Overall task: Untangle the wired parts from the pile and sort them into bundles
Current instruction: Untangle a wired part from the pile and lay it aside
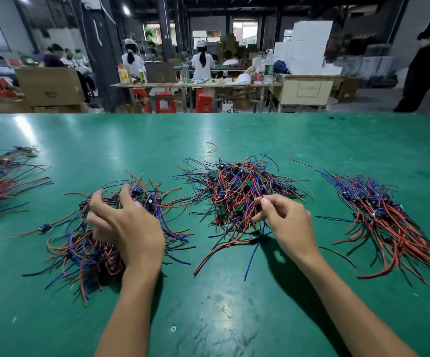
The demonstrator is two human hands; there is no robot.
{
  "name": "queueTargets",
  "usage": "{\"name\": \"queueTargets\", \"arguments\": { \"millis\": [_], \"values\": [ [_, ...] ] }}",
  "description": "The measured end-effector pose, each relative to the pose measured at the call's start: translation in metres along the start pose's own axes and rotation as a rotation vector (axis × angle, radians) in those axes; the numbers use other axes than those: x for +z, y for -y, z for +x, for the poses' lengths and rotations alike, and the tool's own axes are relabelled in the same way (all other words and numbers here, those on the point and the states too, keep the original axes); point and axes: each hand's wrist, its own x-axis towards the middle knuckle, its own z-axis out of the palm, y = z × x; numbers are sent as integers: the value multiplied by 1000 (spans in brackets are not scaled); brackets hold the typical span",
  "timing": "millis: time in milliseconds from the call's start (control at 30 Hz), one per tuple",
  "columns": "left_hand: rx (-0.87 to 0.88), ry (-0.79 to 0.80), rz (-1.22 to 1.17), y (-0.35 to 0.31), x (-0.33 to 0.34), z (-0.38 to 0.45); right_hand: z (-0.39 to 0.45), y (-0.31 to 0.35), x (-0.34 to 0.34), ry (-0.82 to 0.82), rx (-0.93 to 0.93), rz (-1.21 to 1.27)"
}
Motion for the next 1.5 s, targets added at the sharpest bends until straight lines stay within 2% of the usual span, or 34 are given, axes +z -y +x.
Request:
{"name": "queueTargets", "arguments": {
  "millis": [67, 100, 167, 233, 267, 333, 400, 567, 667, 733, 800, 867, 967, 1000, 1067, 1167, 1300, 1367, 1500],
  "values": [
    [243, -94, -74, -8, -2, -6, -1, 1, -1, -44, -27, 6],
    [398, -63, -124, -12, -2, -11, 0, 0, -2, -72, -54, -36],
    [602, 179, -177, -17, 5, -23, 0, -3, -2, -140, -121, -204],
    [620, 398, 38, -17, 13, -34, 1, -9, 0, -149, -140, -313],
    [595, 426, 178, -14, 18, -37, 2, -13, 0, -114, -119, -350],
    [483, 463, 291, -7, 22, -33, 3, -20, 3, -1, -59, -449],
    [408, 464, 284, 1, 22, -25, 3, -25, 4, 60, -14, -501],
    [356, 466, 299, 9, 21, -15, 3, -28, 2, 27, 0, -517],
    [340, 453, 288, 10, 20, -15, 4, -29, 0, -10, 49, -407],
    [338, 418, 135, 4, 17, -20, 7, -28, -3, -3, 71, -304],
    [434, 413, -105, -7, 13, -29, 9, -23, -6, 78, 85, -219],
    [627, 449, -271, -20, 10, -40, 8, -20, -7, 165, 76, -245],
    [895, 473, -334, -31, 10, -57, 7, -18, -5, 201, 4, -287],
    [948, 492, -327, -33, 11, -62, 7, -16, -5, 215, 4, -184],
    [991, 545, -313, -34, 13, -69, 7, -7, -5, 280, 51, 191],
    [905, 616, -449, -34, 13, -72, 5, 5, -10, 349, 132, 555],
    [728, 553, -625, -39, 8, -69, 3, 11, -8, 281, 203, 690],
    [535, 622, -767, -41, 7, -67, 5, 11, -9, 176, 224, 694],
    [102, 890, -1083, -46, 1, -58, 8, 6, -11, 34, 237, 601]
  ]
}}
